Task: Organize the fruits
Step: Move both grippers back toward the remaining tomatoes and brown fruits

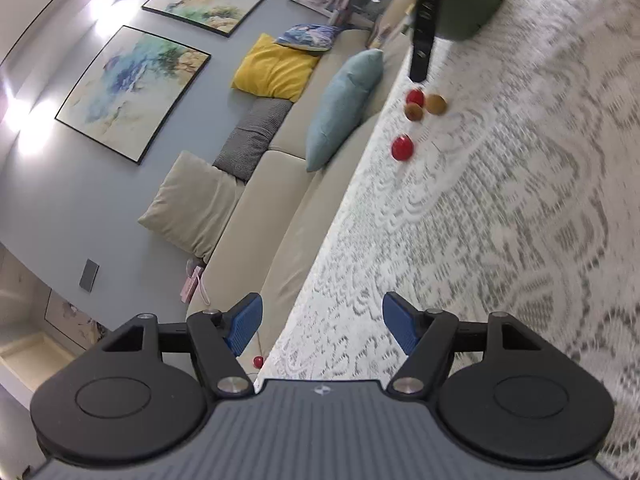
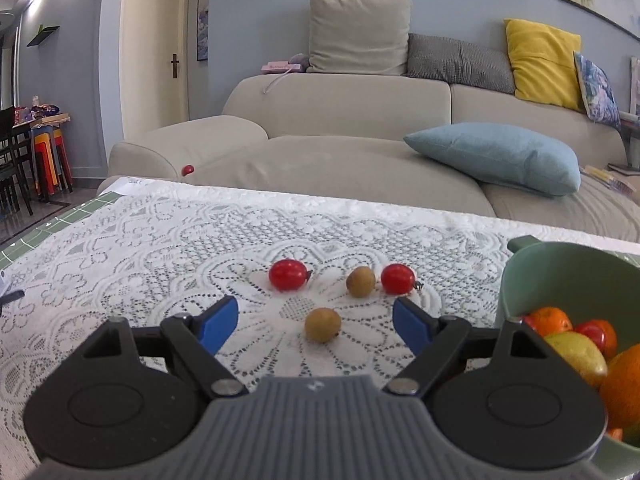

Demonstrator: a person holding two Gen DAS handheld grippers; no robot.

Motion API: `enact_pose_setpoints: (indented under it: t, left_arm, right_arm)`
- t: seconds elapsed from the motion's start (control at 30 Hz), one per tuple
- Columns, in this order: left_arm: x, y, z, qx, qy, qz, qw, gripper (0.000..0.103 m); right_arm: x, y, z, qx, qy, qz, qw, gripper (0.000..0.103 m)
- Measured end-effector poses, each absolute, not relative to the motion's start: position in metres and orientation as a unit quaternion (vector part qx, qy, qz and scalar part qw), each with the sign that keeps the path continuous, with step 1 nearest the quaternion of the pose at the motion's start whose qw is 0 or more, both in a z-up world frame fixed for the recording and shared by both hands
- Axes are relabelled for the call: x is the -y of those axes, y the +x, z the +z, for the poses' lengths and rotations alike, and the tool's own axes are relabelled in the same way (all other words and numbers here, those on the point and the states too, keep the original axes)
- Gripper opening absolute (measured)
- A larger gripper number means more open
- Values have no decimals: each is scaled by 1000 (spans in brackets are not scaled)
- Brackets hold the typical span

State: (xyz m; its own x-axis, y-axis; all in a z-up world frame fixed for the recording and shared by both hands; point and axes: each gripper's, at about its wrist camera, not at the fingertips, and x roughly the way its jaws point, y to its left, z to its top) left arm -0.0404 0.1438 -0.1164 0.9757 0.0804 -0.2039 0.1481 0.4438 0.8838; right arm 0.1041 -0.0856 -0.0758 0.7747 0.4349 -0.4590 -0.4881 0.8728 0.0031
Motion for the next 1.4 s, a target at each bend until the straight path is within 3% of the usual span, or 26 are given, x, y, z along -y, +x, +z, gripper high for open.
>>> enact_pose_setpoints:
  t: [0.87,1.23,1.4]
  left_arm:
    - [-133,-46,-141,-77,540,-29,837,82]
    - [-147,-63,-134,-104,512,19,852,82]
    - [-143,-72,-114,-92,503,37,858,87]
  right_arm:
    - [87,113,-85,-256,-48,236,936,82]
    - [88,113,-83,-257,-47,238,935,82]
    - [86,113,-81,-257,-42,245,934,82]
